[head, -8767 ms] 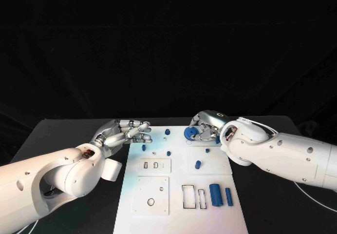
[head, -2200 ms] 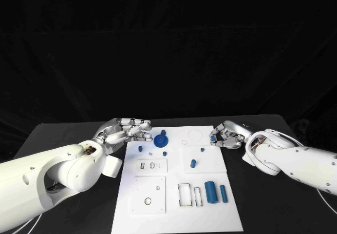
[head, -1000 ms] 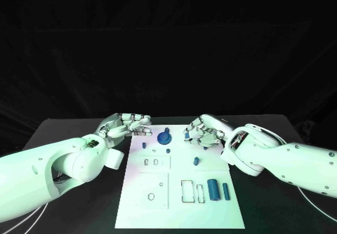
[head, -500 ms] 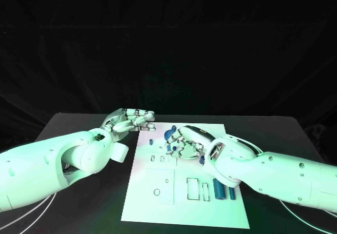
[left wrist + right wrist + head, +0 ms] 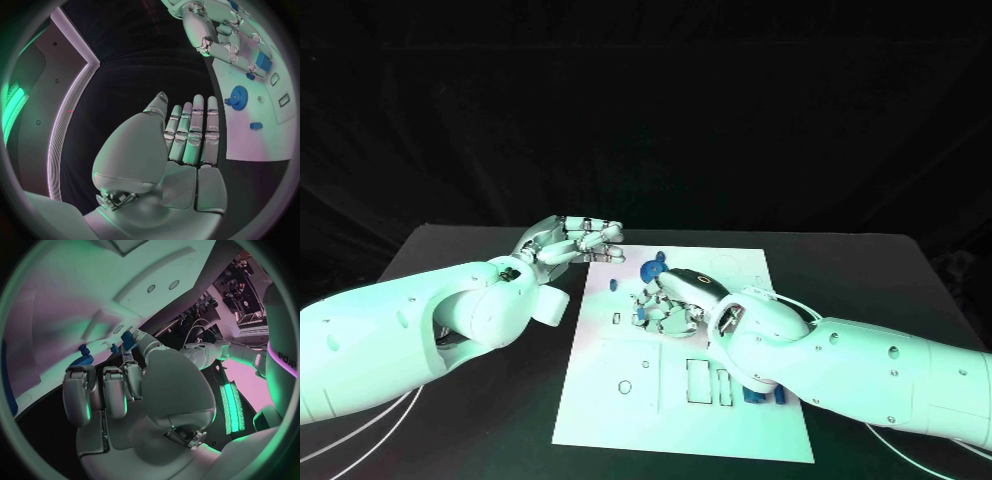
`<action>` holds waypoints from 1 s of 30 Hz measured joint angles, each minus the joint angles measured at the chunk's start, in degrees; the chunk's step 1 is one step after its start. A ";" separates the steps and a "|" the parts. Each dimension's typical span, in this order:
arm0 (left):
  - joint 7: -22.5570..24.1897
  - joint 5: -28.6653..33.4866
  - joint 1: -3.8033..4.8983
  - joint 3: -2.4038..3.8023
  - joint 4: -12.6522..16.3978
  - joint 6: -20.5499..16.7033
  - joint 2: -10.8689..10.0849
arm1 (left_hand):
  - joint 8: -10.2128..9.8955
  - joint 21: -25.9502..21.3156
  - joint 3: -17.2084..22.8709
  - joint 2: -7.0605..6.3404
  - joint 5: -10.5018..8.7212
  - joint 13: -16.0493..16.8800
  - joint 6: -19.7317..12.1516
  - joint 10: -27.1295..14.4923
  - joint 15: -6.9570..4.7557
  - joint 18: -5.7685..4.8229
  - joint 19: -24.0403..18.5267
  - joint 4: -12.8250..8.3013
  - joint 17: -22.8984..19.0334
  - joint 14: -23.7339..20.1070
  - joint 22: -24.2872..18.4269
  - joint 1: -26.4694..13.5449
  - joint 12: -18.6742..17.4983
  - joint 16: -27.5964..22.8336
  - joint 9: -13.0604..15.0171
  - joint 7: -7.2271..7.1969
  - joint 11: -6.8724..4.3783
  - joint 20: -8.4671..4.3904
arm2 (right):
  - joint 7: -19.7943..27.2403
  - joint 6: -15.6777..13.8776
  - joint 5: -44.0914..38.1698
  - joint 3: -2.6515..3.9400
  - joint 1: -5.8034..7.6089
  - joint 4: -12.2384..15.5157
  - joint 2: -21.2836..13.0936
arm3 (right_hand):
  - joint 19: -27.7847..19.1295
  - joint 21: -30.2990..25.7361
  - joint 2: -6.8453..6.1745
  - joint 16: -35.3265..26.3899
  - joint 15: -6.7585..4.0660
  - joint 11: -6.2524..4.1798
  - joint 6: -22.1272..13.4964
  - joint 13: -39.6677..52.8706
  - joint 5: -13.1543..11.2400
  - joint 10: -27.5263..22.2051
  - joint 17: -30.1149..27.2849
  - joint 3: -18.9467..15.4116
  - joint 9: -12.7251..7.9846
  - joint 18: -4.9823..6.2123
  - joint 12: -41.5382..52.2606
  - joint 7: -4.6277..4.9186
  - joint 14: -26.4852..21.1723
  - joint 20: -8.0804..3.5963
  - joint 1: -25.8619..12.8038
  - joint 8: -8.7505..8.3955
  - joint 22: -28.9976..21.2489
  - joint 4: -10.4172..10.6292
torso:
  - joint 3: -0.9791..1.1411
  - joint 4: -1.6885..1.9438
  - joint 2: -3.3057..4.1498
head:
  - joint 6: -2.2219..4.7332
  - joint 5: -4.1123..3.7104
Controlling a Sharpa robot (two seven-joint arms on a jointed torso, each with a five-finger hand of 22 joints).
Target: Assemble the parts on the task board
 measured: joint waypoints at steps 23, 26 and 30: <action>-0.04 0.00 0.00 0.00 0.19 0.15 -0.01 | 0.00 0.00 0.00 0.00 0.00 0.00 0.00 0.00 0.00 0.00 0.00 0.00 0.04 0.00 0.00 0.00 0.00 -0.23 0.00 0.00 0.00 0.00 | -2.65 1.30 -3.95 -0.06 -0.55 -2.29 1.53 | 0.00 0.00 -0.32 0.00 0.00 0.00 -0.20 -0.01 0.29 0.00 -0.01 -0.08 0.35 0.02 0.00 -0.21 0.00 0.01 -0.31 -0.06 0.04 -0.05 | 0.01 0.05 -0.01 | -0.80 -0.14; -0.05 0.00 0.00 0.00 0.19 0.16 -0.02 | 0.00 0.00 0.00 0.00 0.00 0.00 0.00 0.00 0.00 0.00 0.00 0.00 0.04 0.00 0.00 0.00 0.00 -0.23 0.00 0.00 0.00 0.00 | -2.70 1.30 -4.16 -0.05 -0.55 -2.33 1.54 | 0.00 0.00 -0.41 0.00 0.00 0.00 -0.20 -0.01 0.29 0.00 -0.01 -0.08 0.36 0.02 0.00 -0.22 0.00 0.00 -0.40 -0.05 0.04 -0.05 | 0.00 0.05 -0.01 | -0.81 -0.17; -0.05 0.00 0.00 0.00 0.19 0.17 -0.03 | 0.00 0.00 0.00 0.00 0.00 0.00 0.00 0.00 0.00 0.00 0.00 0.00 0.03 0.00 -0.05 0.00 0.00 -0.23 0.00 0.00 0.00 0.00 | -2.81 1.35 -4.43 -0.04 -0.55 -2.34 1.52 | 0.00 0.00 -0.48 0.00 0.00 0.00 -0.29 -0.01 0.29 0.00 -0.01 -0.08 0.67 0.02 -0.10 -0.32 0.00 0.00 -0.47 -0.05 0.04 -0.05 | 0.01 0.05 -0.02 | -0.82 -0.21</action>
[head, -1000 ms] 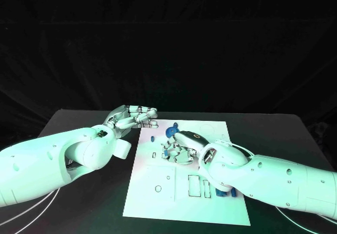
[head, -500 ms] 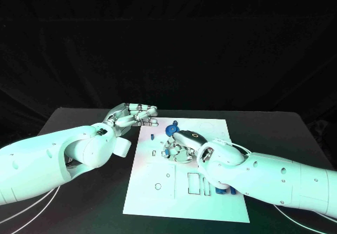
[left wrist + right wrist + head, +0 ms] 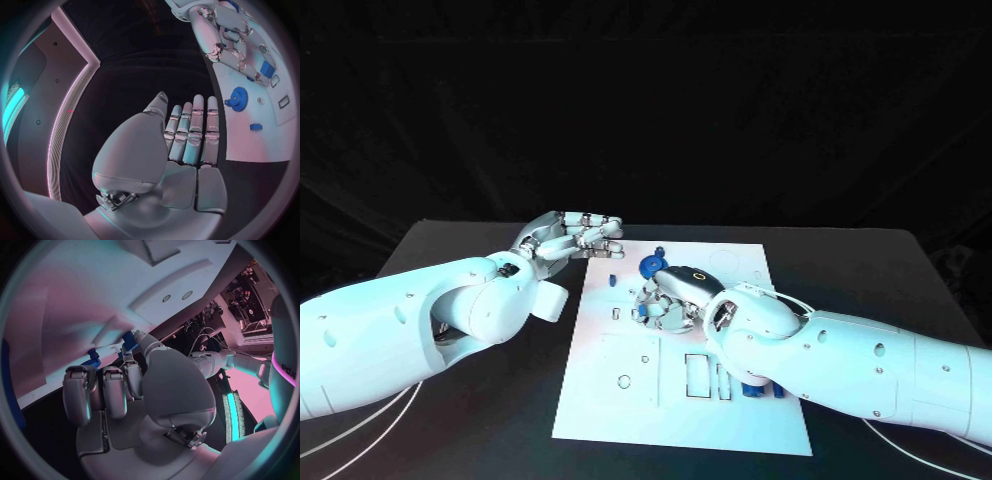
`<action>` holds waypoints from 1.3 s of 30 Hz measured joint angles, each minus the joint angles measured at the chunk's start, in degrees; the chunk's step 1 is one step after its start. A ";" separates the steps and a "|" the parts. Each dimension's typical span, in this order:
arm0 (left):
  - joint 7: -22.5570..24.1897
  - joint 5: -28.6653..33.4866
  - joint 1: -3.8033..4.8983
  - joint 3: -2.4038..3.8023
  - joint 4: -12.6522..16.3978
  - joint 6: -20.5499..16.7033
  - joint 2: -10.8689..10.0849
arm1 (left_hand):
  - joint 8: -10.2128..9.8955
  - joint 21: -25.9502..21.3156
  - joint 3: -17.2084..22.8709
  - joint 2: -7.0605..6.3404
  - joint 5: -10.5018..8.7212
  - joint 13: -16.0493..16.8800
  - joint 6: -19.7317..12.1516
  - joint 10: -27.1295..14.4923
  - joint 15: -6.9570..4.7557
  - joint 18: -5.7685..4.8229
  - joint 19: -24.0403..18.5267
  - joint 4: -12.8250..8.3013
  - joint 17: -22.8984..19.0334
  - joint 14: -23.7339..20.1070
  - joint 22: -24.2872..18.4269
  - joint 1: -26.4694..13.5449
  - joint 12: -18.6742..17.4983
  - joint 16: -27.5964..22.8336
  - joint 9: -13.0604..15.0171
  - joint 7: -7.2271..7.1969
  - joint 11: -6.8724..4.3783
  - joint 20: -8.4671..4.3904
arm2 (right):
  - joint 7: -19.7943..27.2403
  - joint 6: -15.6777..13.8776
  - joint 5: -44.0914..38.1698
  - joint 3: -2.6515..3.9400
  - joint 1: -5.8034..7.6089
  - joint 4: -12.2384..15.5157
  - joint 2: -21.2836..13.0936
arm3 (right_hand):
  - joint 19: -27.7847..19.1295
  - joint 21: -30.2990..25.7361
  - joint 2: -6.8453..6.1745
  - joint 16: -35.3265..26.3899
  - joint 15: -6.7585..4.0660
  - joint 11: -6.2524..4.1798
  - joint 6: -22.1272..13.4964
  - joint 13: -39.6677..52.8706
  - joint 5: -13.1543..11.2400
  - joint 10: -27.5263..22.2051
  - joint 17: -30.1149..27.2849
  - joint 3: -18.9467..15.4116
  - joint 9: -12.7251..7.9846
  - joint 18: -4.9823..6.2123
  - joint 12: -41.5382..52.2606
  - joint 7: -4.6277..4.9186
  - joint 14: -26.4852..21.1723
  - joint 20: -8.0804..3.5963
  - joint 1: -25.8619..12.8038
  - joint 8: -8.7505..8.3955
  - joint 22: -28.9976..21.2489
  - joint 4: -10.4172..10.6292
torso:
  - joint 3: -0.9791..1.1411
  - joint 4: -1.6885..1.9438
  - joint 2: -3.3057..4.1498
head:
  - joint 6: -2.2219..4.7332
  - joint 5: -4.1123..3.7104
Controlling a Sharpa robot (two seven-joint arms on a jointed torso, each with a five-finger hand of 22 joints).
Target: Assemble the parts on the task board
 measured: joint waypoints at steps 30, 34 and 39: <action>-0.03 0.00 0.00 -0.01 -0.02 0.05 -0.16 | 0.00 0.00 0.00 0.00 0.00 0.00 0.00 0.00 0.00 0.00 0.00 0.00 -0.02 0.00 0.01 0.00 0.00 0.00 0.00 0.00 0.00 0.00 | -1.65 0.66 -1.98 -0.06 -0.15 0.66 -0.72 | 0.00 -0.89 -1.97 -0.23 0.00 0.80 -1.86 0.04 -0.43 -1.90 0.04 -0.73 -0.40 0.01 -2.57 1.05 0.00 0.00 -1.98 -1.02 -0.02 0.07 | 0.00 0.00 0.02 | -0.05 0.01; -0.05 0.00 0.00 -0.01 -0.02 0.06 -0.16 | 0.00 0.00 0.00 0.00 0.00 0.00 0.00 0.00 0.00 0.00 0.00 0.00 -0.02 0.00 0.01 0.00 0.00 0.00 0.00 0.00 0.00 0.00 | -1.72 0.71 -2.03 -0.06 -0.14 0.66 -0.66 | 0.00 -1.17 -2.31 -0.34 0.01 0.89 -2.43 0.04 -0.43 -2.23 0.03 -1.06 -0.59 0.02 -2.79 1.38 -0.02 0.00 -2.32 -1.45 -0.02 0.09 | 0.00 0.00 0.03 | -0.09 -0.01; -0.06 0.00 0.00 -0.01 -0.02 0.07 -0.17 | -0.24 0.00 0.00 0.00 0.00 0.00 0.00 0.00 0.00 0.00 0.00 0.00 0.06 0.00 0.01 0.00 0.00 0.00 0.00 0.00 0.00 0.00 | -1.77 0.71 -2.05 -0.07 -0.14 0.66 -0.61 | 0.00 -1.17 -2.31 -0.34 0.44 1.08 -2.91 0.03 -0.43 -2.42 0.03 -1.12 -0.63 0.02 -2.79 1.47 0.00 0.00 -2.32 -1.67 -0.03 0.14 | -0.01 -0.01 0.03 | -0.15 -0.01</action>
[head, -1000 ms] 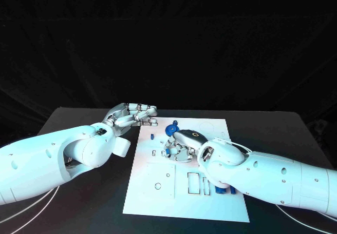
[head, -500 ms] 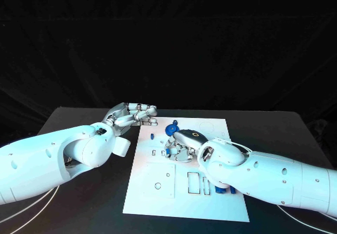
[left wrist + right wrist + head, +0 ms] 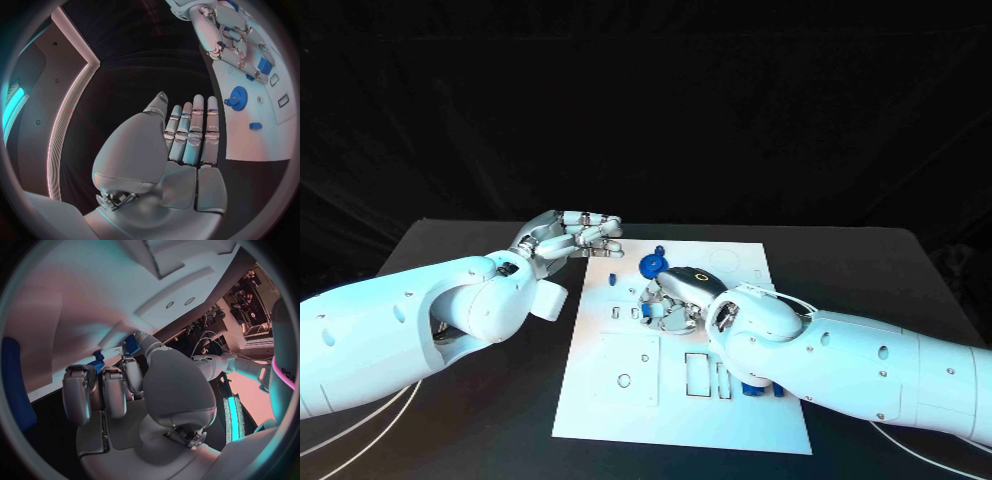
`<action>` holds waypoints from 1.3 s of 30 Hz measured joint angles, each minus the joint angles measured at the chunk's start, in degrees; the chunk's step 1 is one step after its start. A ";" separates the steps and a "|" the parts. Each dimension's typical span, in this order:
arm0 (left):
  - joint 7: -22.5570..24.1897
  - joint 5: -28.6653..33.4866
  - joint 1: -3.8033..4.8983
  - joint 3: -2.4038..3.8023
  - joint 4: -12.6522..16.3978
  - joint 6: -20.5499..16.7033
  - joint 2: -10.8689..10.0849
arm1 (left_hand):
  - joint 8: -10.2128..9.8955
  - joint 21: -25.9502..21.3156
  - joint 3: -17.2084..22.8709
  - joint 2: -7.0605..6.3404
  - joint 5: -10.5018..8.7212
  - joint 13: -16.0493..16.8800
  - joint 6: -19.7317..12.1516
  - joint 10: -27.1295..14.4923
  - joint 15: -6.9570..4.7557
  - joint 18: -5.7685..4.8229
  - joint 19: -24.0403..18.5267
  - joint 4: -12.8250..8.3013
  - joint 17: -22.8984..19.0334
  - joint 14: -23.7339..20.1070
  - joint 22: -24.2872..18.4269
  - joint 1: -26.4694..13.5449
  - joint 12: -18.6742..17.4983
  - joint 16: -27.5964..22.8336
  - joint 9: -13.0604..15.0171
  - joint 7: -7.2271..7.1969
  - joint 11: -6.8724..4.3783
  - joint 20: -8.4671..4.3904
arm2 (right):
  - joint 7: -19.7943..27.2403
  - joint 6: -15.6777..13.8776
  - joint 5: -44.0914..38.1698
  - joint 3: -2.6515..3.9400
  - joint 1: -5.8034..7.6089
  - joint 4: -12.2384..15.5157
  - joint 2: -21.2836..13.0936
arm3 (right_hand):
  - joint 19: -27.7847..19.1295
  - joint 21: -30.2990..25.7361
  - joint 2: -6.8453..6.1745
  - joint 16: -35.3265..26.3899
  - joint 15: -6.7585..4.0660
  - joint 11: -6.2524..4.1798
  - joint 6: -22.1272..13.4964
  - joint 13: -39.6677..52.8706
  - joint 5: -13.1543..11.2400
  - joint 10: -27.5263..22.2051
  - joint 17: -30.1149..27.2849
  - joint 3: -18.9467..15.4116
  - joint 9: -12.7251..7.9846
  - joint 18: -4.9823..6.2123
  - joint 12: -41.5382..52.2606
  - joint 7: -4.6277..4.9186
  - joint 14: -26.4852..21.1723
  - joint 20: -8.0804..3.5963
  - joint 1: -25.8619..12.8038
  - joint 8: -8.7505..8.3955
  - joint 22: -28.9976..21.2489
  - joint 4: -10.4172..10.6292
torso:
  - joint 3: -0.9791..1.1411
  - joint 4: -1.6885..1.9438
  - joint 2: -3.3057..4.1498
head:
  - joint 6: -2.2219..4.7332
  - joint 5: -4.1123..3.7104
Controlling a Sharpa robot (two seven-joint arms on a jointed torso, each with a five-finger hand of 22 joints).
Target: Assemble the parts on the task board
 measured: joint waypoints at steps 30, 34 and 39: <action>-0.07 0.00 0.00 -0.03 -0.28 0.02 0.08 | 0.00 0.00 0.00 0.00 0.00 0.00 0.00 0.00 0.00 0.01 0.00 0.00 -0.02 0.00 -0.05 0.00 0.00 0.00 0.00 0.00 0.00 0.00 | 1.10 -4.00 1.13 -0.20 -0.20 1.06 -0.88 | 0.01 -1.30 -1.83 -0.55 1.22 1.45 -5.37 -0.40 -4.80 -1.44 -0.02 -11.66 -1.22 0.00 -0.89 1.43 0.00 1.24 -3.37 -1.21 -0.01 5.51 | 0.04 -0.01 -0.06 | 0.13 -0.02; -0.29 -0.51 0.00 -0.06 -0.66 0.03 0.28 | 0.00 0.00 0.00 0.00 0.00 0.00 0.03 0.02 0.00 0.00 0.00 0.00 0.13 0.00 -0.05 0.00 0.00 0.00 0.00 0.03 -0.02 0.00 | 3.39 -6.36 3.00 -0.06 0.34 2.82 -2.24 | 0.01 -2.15 -0.85 -0.79 1.21 1.45 -5.45 -0.40 -3.28 -1.43 -0.02 -12.12 -1.37 0.01 -0.89 1.36 0.00 1.24 -2.39 -1.21 -0.01 5.60 | 0.03 -0.03 -0.10 | 0.19 0.02; -1.38 -3.96 -0.01 -0.15 -1.72 0.36 0.87 | 0.30 2.46 -0.16 0.00 0.00 0.99 2.39 4.88 -2.02 -0.01 4.75 -0.16 2.22 6.13 0.82 0.00 1.54 2.57 0.43 -0.71 -1.60 -1.76 | 7.85 -7.89 8.91 0.18 2.66 4.95 -4.96 | -0.60 -4.78 1.28 -2.30 1.21 1.34 -3.31 -0.16 1.03 -1.51 -0.02 -11.42 -1.07 0.01 -0.89 0.71 0.00 1.50 0.85 0.54 -0.02 4.47 | 0.03 -0.04 -0.36 | 0.35 0.02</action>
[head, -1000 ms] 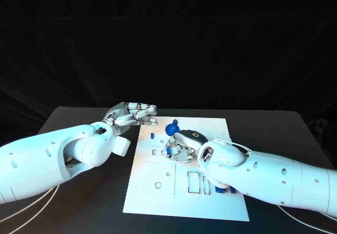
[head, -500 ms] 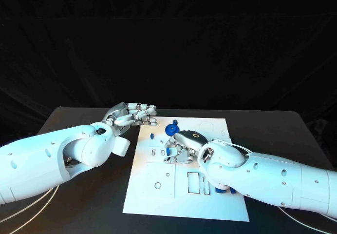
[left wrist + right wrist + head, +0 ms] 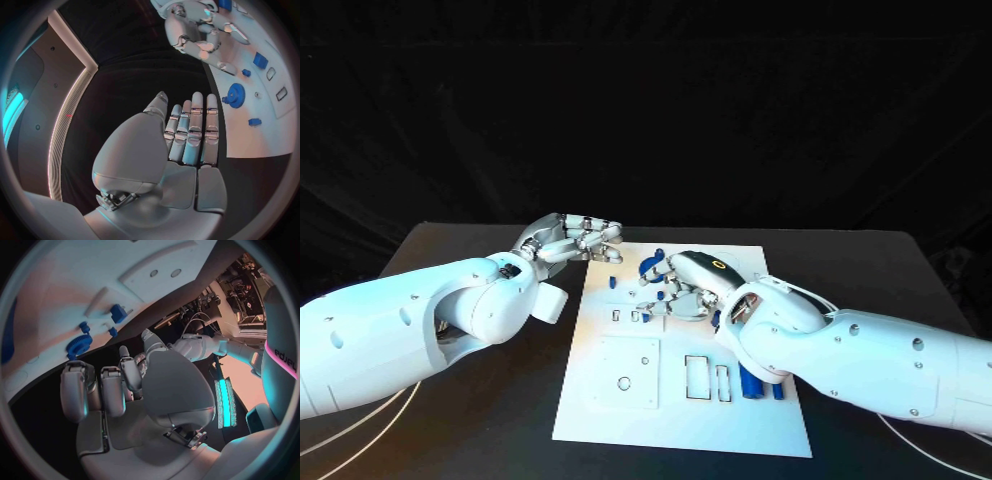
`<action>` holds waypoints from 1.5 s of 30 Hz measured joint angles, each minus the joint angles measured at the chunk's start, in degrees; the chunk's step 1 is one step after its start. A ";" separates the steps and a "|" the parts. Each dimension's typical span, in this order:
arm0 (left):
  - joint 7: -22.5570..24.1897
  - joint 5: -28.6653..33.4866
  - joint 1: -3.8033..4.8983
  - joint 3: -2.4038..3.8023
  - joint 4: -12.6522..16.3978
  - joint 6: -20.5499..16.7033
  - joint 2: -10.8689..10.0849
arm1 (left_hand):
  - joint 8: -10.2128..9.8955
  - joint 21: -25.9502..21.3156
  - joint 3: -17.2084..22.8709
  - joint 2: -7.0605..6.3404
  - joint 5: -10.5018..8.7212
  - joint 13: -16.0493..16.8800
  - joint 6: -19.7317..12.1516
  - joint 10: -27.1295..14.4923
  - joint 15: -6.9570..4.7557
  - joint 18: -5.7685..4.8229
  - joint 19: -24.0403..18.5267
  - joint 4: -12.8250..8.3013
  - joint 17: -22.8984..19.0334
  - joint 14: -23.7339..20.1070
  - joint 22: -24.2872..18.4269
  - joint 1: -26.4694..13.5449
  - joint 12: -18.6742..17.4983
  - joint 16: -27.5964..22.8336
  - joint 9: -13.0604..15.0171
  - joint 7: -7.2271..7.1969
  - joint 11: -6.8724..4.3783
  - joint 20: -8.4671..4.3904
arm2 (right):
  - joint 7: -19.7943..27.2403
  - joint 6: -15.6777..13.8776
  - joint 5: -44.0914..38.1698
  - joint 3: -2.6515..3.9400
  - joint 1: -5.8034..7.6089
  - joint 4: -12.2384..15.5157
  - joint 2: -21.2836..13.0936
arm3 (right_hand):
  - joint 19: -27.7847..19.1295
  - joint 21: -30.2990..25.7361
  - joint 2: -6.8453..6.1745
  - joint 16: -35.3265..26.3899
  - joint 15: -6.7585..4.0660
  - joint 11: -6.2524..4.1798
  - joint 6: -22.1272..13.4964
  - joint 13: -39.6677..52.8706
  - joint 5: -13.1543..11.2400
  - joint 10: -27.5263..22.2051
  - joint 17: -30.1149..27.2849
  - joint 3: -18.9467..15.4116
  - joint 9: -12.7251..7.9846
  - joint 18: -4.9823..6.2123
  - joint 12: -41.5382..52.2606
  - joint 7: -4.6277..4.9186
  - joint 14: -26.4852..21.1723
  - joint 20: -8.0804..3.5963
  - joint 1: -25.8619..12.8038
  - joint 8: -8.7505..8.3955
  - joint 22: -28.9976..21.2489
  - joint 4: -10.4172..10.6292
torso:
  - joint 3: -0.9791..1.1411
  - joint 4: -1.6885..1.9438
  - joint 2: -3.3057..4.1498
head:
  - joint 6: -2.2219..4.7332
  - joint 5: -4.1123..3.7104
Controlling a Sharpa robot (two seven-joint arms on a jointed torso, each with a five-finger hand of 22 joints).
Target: Assemble the parts on the task board
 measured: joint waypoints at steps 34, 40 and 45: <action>-40.59 -41.70 8.62 -1.84 -7.69 25.05 11.22 | 12.20 59.07 -5.03 3.56 0.00 47.03 3.03 7.30 -7.63 -6.15 29.06 5.96 60.59 15.98 63.77 -11.72 49.91 75.56 14.07 -6.56 -7.58 -10.92 | 13.44 8.00 48.96 0.16 6.94 0.38 -14.96 | -11.79 -67.24 -3.40 -79.13 1.42 0.39 6.18 -67.13 -1.14 -2.01 -58.03 16.05 -3.01 8.12 -70.38 0.13 -4.42 1.15 1.80 -2.08 -50.44 -2.65 | 0.32 -0.60 -2.66 | -1.36 0.83; -45.16 -44.75 9.33 -2.47 -9.34 25.91 14.10 | 16.31 61.72 -9.28 4.56 0.00 55.54 1.76 9.35 -8.13 -6.73 29.06 6.17 60.59 15.90 67.53 -16.60 58.11 75.56 19.07 -7.36 -8.11 -10.92 | 13.84 7.59 49.31 0.16 6.98 0.36 -15.17 | -9.79 -66.20 -3.98 -77.84 0.61 -0.32 6.39 -66.33 -0.03 -0.73 -56.61 14.47 -3.01 8.09 -69.89 -0.07 -1.81 0.32 0.18 -2.08 -50.22 -2.16 | 0.36 -0.58 -2.70 | -1.47 0.97; -48.19 -46.61 9.63 -2.72 -10.51 26.43 16.25 | 17.46 62.12 -11.01 4.88 0.00 56.76 1.18 9.36 -8.14 -6.72 29.05 6.12 60.58 15.90 67.59 -18.11 59.08 75.56 21.08 -7.37 -8.11 -10.92 | 13.93 6.94 49.32 0.16 7.00 0.37 -15.22 | -9.80 -66.16 -4.06 -77.84 0.61 -0.32 6.39 -66.10 0.83 -0.73 -56.18 13.82 -3.01 8.09 -69.89 -0.07 -1.81 0.33 -0.35 -2.08 -50.22 -2.09 | 0.36 -0.59 -2.66 | -1.48 1.00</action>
